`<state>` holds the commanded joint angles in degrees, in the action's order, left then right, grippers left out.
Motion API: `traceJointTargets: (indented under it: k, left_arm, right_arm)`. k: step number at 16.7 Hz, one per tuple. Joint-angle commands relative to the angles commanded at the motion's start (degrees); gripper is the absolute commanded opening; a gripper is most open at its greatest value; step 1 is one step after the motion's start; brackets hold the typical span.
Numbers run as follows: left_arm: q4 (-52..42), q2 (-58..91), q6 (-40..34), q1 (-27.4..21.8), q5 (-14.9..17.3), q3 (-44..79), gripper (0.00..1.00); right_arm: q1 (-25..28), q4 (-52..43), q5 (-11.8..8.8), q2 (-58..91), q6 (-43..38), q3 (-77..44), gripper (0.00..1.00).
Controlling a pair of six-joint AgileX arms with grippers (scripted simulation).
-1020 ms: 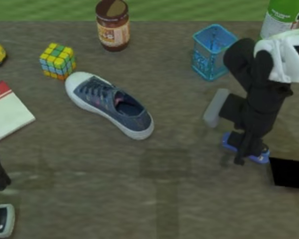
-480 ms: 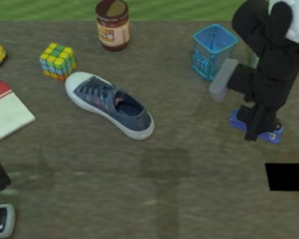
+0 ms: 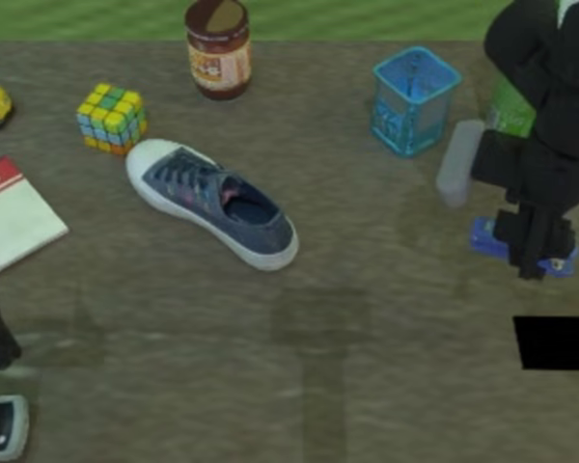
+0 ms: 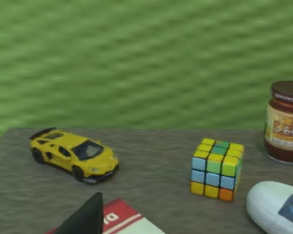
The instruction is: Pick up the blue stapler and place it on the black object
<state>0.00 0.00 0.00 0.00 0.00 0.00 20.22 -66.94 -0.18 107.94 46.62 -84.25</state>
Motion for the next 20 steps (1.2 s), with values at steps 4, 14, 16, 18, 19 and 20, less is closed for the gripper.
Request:
traceJointTargets:
  k: [4, 14, 16, 18, 19, 20]
  left_arm:
    - [0.00, 0.00, 0.00, 0.00, 0.00, 0.00, 1.00]
    - [0.00, 0.00, 0.00, 0.00, 0.00, 0.00, 1.00]
    - [0.00, 0.00, 0.00, 0.00, 0.00, 0.00, 1.00]
    - [0.00, 0.00, 0.00, 0.00, 0.00, 0.00, 1.00]
    - [0.00, 0.00, 0.00, 0.00, 0.00, 0.00, 1.00]
    - [0.00, 0.00, 0.00, 0.00, 0.00, 0.00, 1.00]
  right_arm:
    - [-4.29, 0.17, 0.03, -4.88, 16.53, 6.06, 0.00]
    - [-9.32, 1.42, -0.02, -11.91, 32.38, 13.11, 0.00]
    - [-9.05, 1.50, -0.02, -11.61, 32.18, 13.05, 0.00]
    - [-9.29, 3.61, -0.03, -10.97, 31.90, 14.52, 0.00]
    - [-9.44, 5.49, -0.03, -10.38, 31.73, 15.77, 0.00]
    - [-9.53, 7.86, -0.02, -9.58, 31.65, 17.28, 0.00]
